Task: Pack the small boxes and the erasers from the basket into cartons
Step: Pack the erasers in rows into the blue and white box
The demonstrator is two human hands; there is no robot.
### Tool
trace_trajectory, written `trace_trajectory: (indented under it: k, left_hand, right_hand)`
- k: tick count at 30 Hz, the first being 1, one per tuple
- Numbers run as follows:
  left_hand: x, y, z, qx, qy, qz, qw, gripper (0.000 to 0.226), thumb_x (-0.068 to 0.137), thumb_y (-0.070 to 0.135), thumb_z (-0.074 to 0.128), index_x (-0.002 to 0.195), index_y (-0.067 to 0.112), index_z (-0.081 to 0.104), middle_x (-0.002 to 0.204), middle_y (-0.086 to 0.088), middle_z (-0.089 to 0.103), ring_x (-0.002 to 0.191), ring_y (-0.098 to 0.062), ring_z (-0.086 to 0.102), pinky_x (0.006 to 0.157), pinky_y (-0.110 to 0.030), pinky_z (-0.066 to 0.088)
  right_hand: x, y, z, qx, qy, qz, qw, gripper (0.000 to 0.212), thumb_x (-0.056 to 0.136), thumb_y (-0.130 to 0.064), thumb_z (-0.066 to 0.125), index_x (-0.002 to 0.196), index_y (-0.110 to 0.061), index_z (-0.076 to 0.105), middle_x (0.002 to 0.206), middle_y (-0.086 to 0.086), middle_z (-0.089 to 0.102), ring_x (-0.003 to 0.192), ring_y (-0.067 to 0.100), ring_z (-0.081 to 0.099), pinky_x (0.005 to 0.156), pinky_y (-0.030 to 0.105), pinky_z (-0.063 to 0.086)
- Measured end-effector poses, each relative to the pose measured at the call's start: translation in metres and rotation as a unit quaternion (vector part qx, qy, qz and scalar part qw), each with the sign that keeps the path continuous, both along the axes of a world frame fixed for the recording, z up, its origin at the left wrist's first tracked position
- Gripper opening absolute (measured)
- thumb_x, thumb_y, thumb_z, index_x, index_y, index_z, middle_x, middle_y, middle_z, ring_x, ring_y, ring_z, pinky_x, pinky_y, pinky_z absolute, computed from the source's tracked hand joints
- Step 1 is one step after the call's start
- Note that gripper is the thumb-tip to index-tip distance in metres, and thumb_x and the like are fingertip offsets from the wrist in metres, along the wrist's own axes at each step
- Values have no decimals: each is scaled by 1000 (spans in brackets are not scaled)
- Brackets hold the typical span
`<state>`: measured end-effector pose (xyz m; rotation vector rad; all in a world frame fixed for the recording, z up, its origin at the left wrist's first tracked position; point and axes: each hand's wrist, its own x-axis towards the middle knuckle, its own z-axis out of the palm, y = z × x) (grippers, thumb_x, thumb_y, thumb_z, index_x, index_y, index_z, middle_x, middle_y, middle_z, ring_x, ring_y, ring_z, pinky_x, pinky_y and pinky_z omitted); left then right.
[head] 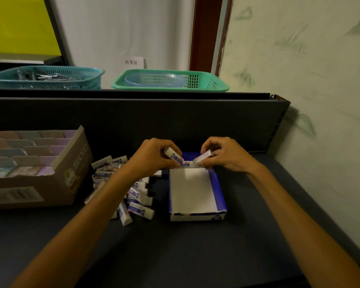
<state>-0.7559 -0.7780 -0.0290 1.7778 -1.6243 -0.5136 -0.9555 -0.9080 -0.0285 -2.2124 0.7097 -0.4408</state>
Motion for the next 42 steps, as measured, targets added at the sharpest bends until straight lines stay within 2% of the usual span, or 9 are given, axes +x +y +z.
trace_trajectory:
  k: [5, 9, 15, 22, 24, 29, 31, 35, 42]
  left_hand:
    - [0, -4, -3, -9, -16, 5, 1000, 26, 81, 16, 68, 101, 29, 58, 94, 14, 60, 85, 2, 60, 69, -13, 49]
    - [-1, -7, -4, -29, -32, 8, 999, 25, 82, 16, 67, 101, 28, 58, 97, 13, 61, 85, 2, 61, 69, -14, 50]
    - [-4, -10, -5, -42, -64, -4, 997, 26, 81, 15, 67, 103, 25, 57, 101, 12, 59, 87, 0, 59, 73, -14, 50]
    - [-2, -16, -11, -31, -100, 1, 995, 30, 82, 14, 68, 109, 21, 59, 104, 10, 60, 86, 0, 57, 68, -10, 47]
    - [-3, -17, -11, -36, -110, 1, 993, 29, 82, 15, 68, 108, 22, 60, 102, 12, 58, 81, 4, 56, 65, -8, 45]
    - [-2, -23, -14, -34, -128, -11, 991, 29, 82, 19, 68, 109, 25, 59, 103, 14, 58, 85, 2, 55, 69, -9, 46]
    - [-2, -27, -16, -31, -146, -8, 989, 31, 80, 21, 69, 109, 28, 59, 107, 11, 58, 90, -1, 56, 75, -15, 50]
    - [-7, -35, -19, -24, -151, -24, 988, 30, 81, 19, 69, 107, 26, 59, 105, 12, 59, 88, 2, 54, 71, -9, 44]
    - [-11, -46, -29, 22, -186, -25, 982, 26, 83, 24, 67, 108, 26, 61, 107, 7, 58, 97, -6, 54, 87, -26, 48]
  right_hand:
    - [-4, -12, -5, -8, 1, 4, 1000, 31, 76, -11, 76, 97, -24, 57, 104, -4, 62, 94, 9, 66, 79, 25, 55]
    - [-4, -16, -9, -32, -4, 14, 999, 25, 79, -19, 74, 98, -26, 59, 100, -8, 64, 93, 3, 64, 82, 24, 53]
    - [-7, -19, -9, -44, 16, 34, 998, 30, 86, -31, 64, 116, -33, 60, 111, -15, 59, 104, -1, 57, 74, 17, 52]
    - [-8, -22, -11, 0, -2, 34, 999, 26, 91, -20, 60, 117, -19, 61, 108, -4, 65, 96, 6, 67, 80, 23, 56]
    - [-9, -23, -10, 4, -8, 31, 999, 25, 90, -20, 60, 115, -21, 62, 108, -3, 66, 97, 7, 67, 81, 24, 56]
    - [-12, -24, -9, -34, -3, 14, 999, 17, 87, -29, 64, 104, -34, 62, 106, -14, 62, 101, 3, 62, 77, 21, 55]
    - [-11, -24, -10, -61, 11, 3, 998, 16, 87, -29, 64, 102, -33, 62, 104, -15, 61, 99, 2, 61, 75, 19, 54]
    - [-7, -23, -10, -110, 30, -7, 993, 16, 88, -27, 65, 104, -27, 63, 104, -13, 60, 97, 1, 57, 71, 12, 48]
    - [-2, -18, -8, -157, 81, -14, 984, 19, 88, -26, 65, 107, -24, 65, 95, -18, 51, 92, -1, 50, 71, 8, 39]
